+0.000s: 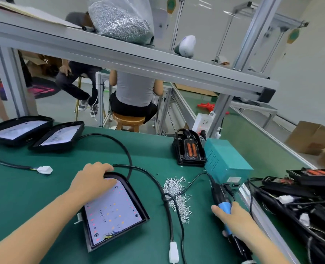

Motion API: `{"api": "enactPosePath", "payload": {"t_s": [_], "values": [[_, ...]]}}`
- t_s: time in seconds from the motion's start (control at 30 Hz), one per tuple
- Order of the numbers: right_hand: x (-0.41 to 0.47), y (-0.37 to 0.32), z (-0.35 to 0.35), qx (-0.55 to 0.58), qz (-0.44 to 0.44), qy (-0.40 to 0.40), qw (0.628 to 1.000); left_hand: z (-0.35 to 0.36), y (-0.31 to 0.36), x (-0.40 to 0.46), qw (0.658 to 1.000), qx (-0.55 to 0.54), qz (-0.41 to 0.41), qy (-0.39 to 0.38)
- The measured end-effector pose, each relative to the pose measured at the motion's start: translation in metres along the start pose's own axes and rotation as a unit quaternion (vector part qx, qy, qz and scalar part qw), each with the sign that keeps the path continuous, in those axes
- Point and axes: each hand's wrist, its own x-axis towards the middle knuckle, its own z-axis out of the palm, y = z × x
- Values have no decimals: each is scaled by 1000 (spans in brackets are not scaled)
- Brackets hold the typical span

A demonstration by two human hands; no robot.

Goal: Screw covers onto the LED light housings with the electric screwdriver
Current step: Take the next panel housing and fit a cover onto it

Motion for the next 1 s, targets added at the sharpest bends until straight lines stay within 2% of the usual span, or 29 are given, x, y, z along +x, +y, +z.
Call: {"api": "enactPosePath", "payload": {"t_s": [0.1,0.2,0.27,0.4,0.5,0.63,0.7,0.8,0.9,1.0], "values": [[0,-3,8,-190,-21,59,980,3,-8,-5,1000,-27,-16,-1],[-1,-8,9,-292,-20,105,950,2,-15,-9,987,-144,-62,40],[4,-8,8,-331,-23,108,937,2,-21,-13,974,-197,-93,67],[14,-6,7,-303,-23,83,949,9,-30,-23,961,-237,-120,82],[20,-2,3,-238,-20,54,969,12,-31,-25,955,-250,-133,91],[22,11,-8,-99,-66,24,993,11,-36,-25,909,-369,-168,95],[18,12,-8,-38,-95,13,995,15,-37,-25,903,-378,-171,109],[16,8,-5,-7,-123,-3,992,17,-38,-25,901,-377,-177,121],[16,-4,-3,-74,-111,-12,991,18,-41,-23,896,-391,-175,119],[17,-26,-8,-242,-77,10,967,19,-42,-23,890,-403,-174,122]]}}
